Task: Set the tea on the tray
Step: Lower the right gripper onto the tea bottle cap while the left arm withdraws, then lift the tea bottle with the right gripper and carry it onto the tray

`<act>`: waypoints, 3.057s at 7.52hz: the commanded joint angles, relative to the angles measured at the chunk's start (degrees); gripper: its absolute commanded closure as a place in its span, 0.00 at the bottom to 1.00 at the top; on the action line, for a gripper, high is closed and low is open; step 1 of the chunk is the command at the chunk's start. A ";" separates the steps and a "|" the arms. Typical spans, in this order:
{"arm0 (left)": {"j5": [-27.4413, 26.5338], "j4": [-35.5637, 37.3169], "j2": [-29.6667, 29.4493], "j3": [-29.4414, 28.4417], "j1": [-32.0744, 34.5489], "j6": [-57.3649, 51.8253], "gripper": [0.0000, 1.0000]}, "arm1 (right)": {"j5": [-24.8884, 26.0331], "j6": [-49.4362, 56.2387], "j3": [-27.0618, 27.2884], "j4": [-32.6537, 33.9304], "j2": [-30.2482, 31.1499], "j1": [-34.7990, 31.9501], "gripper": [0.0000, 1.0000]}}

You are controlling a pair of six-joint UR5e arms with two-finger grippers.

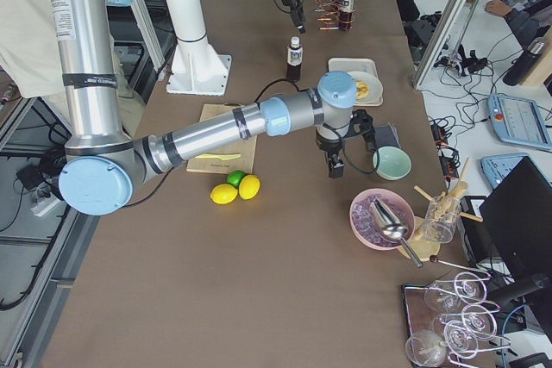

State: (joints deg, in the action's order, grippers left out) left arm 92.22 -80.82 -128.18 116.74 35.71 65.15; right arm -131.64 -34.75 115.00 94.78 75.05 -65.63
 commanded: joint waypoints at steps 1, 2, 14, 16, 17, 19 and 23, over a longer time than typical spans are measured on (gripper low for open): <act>23.53 -2.23 8.00 1.56 17.92 -14.01 0.04 | 12.07 -26.80 2.60 1.54 -13.30 19.60 0.01; 26.32 -4.41 11.87 1.21 21.99 -18.96 0.04 | 16.02 -29.73 1.81 4.86 -18.23 24.36 0.01; 36.02 -13.48 25.26 -0.11 32.49 -32.20 0.04 | 28.54 -34.68 -13.40 12.36 -37.00 38.47 0.32; 36.02 -15.84 27.36 0.15 32.49 -31.76 0.04 | 28.98 -34.50 -13.49 12.28 -37.00 38.30 0.38; 35.93 -18.30 28.85 -0.11 32.40 -31.58 0.04 | 29.51 -34.42 -13.92 12.28 -37.00 38.30 0.39; 35.93 -19.38 29.57 -0.11 32.40 -31.40 0.04 | 29.95 -34.24 -14.10 12.28 -37.00 38.21 0.47; 35.93 -19.38 29.57 0.15 32.40 -31.32 0.04 | 29.78 -32.32 -14.10 12.28 -37.09 37.16 1.00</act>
State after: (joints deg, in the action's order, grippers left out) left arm 128.14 -100.19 -98.69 116.75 68.12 33.82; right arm -101.76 -68.82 100.90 107.05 38.01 -27.81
